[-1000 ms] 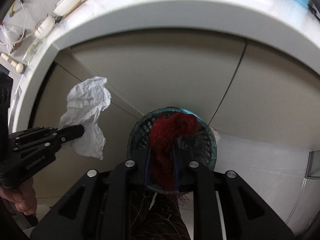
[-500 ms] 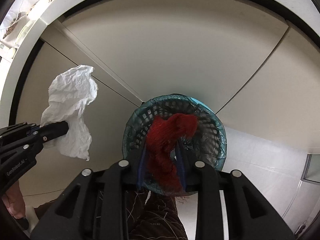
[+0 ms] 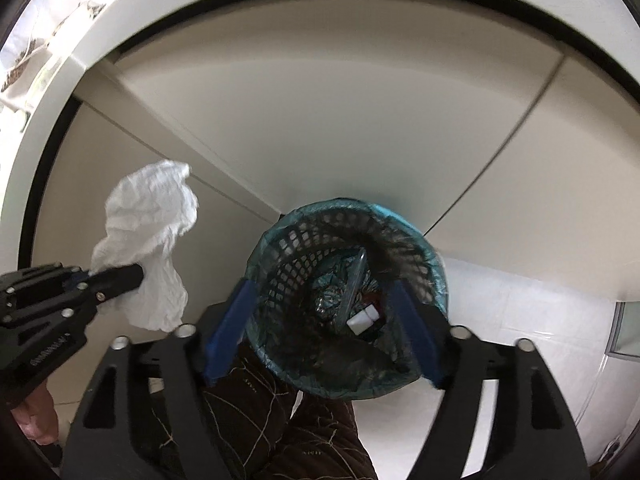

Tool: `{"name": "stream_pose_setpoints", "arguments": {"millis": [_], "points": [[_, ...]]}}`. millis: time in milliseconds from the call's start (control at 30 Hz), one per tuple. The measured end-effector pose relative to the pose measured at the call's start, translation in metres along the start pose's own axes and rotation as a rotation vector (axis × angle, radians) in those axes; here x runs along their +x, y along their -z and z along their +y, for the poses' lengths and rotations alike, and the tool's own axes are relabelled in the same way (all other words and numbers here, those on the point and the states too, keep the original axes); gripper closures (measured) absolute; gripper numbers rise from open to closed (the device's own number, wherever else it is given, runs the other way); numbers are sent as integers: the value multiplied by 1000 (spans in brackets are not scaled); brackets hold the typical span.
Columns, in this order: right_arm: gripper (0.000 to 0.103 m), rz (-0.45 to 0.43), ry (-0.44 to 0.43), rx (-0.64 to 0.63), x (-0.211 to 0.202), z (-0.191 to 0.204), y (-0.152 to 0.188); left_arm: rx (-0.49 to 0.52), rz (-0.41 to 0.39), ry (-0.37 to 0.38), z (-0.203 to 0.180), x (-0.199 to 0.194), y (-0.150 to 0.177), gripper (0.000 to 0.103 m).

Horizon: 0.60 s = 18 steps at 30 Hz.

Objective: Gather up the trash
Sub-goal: 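Open the left tool to drop the white tissue into the bin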

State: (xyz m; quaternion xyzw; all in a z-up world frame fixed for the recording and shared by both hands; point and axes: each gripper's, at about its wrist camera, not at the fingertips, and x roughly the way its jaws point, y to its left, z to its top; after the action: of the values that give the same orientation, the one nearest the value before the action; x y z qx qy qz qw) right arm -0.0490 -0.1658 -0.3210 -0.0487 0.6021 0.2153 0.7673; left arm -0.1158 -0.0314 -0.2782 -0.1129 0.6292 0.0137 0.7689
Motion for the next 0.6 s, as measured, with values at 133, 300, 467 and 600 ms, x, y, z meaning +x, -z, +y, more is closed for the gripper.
{"name": "stream_pose_setpoints", "arguments": {"millis": [133, 300, 467, 600], "points": [[12, -44, 22, 39, -16, -15, 3, 17, 3, 5, -10, 9, -2, 99], [8, -78, 61, 92, -35, -37, 6, 68, 7, -6, -23, 25, -1, 99], [8, -107, 92, 130, -50, -57, 10, 135, 31, -16, -41, 44, 1, 98], [8, -128, 107, 148, -64, -68, 13, 147, 48, -21, -48, 54, 1, 95]]}}
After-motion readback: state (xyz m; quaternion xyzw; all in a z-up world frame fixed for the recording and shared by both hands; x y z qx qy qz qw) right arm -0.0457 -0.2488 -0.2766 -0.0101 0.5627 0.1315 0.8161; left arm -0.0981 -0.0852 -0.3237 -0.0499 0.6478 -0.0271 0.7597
